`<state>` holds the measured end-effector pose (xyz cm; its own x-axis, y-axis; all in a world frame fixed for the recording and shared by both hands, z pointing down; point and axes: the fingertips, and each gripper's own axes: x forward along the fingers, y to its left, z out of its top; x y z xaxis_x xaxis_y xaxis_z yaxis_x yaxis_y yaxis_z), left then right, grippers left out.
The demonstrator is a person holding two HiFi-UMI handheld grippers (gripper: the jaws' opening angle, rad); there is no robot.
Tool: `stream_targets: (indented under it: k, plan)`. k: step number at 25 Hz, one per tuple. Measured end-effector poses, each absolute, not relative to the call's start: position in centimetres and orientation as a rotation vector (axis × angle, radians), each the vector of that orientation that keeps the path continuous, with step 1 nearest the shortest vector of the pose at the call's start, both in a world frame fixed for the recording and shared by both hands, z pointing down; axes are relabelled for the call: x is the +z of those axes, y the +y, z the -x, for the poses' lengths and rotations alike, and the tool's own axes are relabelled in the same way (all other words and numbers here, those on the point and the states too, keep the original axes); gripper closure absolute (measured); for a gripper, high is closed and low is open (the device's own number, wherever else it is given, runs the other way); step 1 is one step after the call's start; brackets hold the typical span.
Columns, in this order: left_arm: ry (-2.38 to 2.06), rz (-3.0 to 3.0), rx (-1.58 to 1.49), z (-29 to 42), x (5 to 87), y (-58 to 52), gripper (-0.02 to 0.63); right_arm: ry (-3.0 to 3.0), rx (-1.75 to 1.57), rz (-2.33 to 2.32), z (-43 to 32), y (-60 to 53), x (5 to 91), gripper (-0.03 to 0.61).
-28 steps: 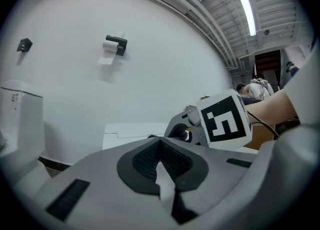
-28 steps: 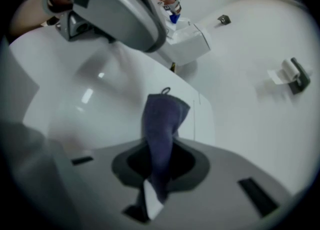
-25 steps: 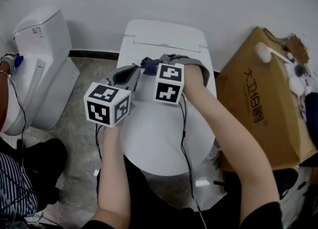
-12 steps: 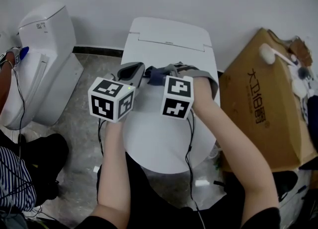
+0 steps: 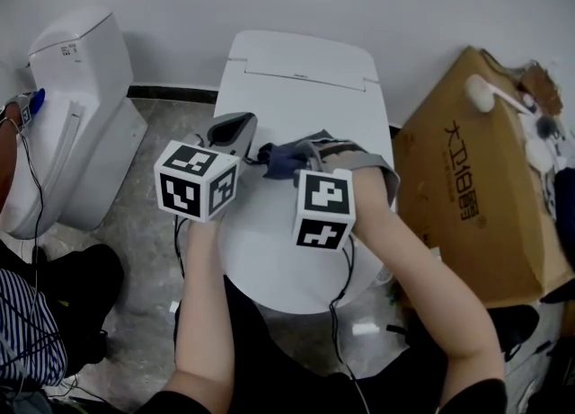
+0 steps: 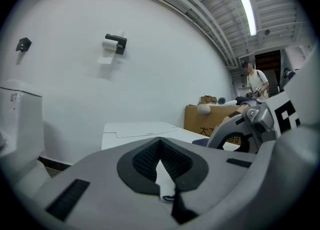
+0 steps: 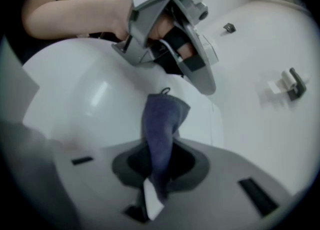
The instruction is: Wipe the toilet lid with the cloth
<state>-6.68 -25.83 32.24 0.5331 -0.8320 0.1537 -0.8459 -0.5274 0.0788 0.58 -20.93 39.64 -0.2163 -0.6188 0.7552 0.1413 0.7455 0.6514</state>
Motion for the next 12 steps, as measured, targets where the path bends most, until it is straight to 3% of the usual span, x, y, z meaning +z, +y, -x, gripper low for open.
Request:
stream_targets:
  k: [12]
  plan:
    - [-1.449,-2.618,0.147,6.7,32.2,-25.9,0.598,-1.644,-0.742,-0.348,-1.0,-16.1,39.7,0.512]
